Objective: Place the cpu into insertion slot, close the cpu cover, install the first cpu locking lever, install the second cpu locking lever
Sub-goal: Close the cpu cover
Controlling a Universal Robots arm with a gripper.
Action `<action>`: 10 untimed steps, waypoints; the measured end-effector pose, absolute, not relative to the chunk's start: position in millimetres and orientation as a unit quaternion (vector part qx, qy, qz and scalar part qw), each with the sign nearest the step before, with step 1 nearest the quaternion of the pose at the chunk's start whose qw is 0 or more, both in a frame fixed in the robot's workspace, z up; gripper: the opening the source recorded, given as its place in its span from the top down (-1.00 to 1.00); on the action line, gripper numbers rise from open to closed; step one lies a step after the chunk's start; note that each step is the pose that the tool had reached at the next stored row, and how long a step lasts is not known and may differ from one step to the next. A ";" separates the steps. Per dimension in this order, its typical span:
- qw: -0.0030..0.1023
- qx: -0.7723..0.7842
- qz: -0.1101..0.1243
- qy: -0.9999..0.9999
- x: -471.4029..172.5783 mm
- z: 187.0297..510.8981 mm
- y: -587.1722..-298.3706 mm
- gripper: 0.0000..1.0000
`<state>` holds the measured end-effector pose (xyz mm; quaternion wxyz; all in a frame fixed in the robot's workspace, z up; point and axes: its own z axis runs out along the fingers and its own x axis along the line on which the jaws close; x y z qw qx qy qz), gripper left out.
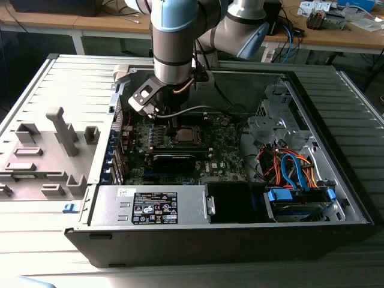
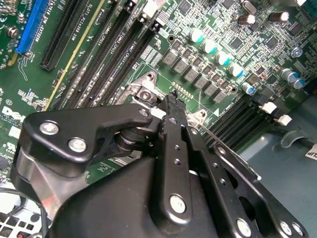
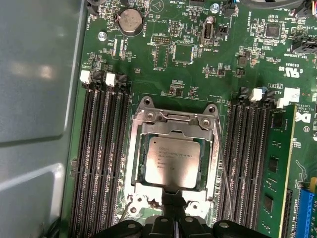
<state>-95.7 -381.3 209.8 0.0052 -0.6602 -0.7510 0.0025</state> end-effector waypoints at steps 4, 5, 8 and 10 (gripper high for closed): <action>0.007 -0.660 0.000 -0.751 -95.6 219.5 -381.4 0.79; 0.008 -0.660 -0.001 -0.751 -95.0 221.2 -381.4 0.79; 0.012 -0.660 -0.002 -0.751 -88.2 222.4 -381.3 0.79; 0.018 -0.660 0.000 -0.751 -81.6 220.9 -381.4 0.79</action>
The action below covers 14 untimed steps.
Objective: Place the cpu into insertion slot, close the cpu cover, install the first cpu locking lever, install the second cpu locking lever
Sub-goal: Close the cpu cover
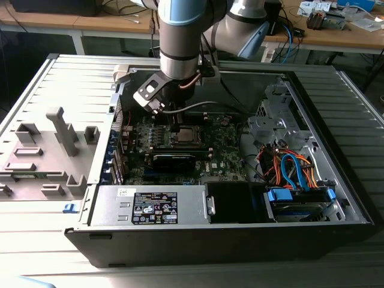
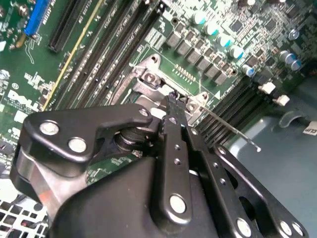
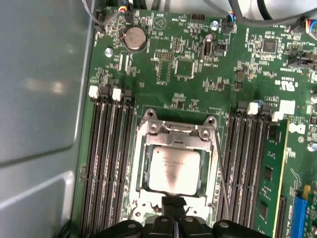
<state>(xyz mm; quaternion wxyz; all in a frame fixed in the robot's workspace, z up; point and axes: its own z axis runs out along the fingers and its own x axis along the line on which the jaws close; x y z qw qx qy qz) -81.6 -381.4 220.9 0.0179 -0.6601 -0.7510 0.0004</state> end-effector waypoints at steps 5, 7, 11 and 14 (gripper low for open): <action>0.020 -0.660 0.002 -0.751 -81.1 210.9 -381.3 0.79; 0.021 -0.660 0.002 -0.751 -80.9 208.0 -381.3 0.79; 0.021 -0.660 0.003 -0.751 -81.0 205.4 -381.5 0.79; 0.021 -0.660 0.002 -0.751 -80.9 205.9 -381.3 0.79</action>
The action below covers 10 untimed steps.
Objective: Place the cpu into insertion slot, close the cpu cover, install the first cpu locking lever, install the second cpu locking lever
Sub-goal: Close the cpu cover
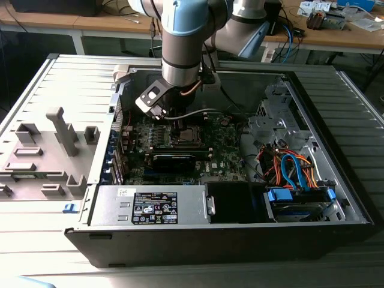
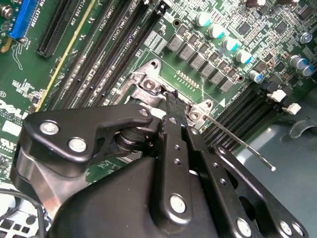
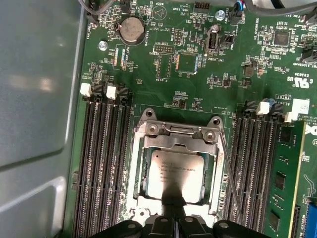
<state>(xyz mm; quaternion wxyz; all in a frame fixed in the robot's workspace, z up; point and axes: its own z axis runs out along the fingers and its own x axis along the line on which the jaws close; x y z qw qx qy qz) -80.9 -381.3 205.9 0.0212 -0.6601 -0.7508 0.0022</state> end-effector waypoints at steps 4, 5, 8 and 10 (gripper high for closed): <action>0.021 -0.660 0.002 -0.751 -79.8 219.5 -381.3 0.79; 0.022 -0.660 0.003 -0.751 -78.3 220.7 -381.3 0.79; 0.027 -0.660 0.008 -0.751 -63.4 221.2 -381.3 0.79; 0.030 -0.660 0.010 -0.751 -56.0 221.3 -381.4 0.79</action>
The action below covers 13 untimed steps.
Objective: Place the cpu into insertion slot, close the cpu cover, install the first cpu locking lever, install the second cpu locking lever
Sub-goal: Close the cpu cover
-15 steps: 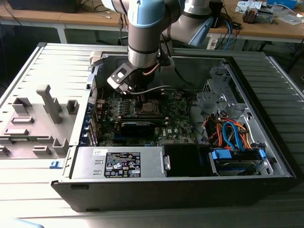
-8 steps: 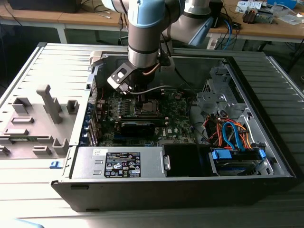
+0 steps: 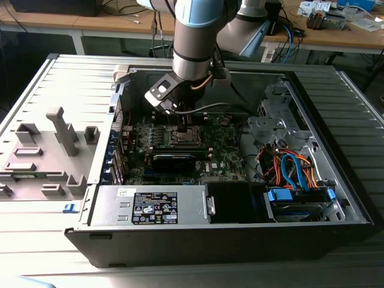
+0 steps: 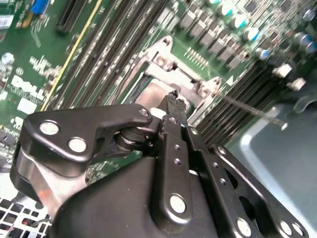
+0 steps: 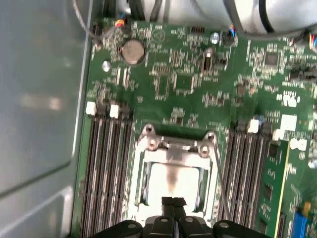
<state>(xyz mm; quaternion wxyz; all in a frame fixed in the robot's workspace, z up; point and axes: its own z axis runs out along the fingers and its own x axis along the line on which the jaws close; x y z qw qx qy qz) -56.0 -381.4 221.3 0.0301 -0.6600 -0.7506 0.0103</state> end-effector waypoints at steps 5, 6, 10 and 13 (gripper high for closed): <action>0.032 -0.660 0.012 -0.750 -49.8 227.5 -381.3 0.79; 0.032 -0.660 0.012 -0.750 -49.7 230.6 -381.3 0.79; 0.032 -0.660 0.012 -0.750 -49.7 245.5 -381.3 0.79; 0.032 -0.660 0.012 -0.750 -49.7 247.1 -381.3 0.79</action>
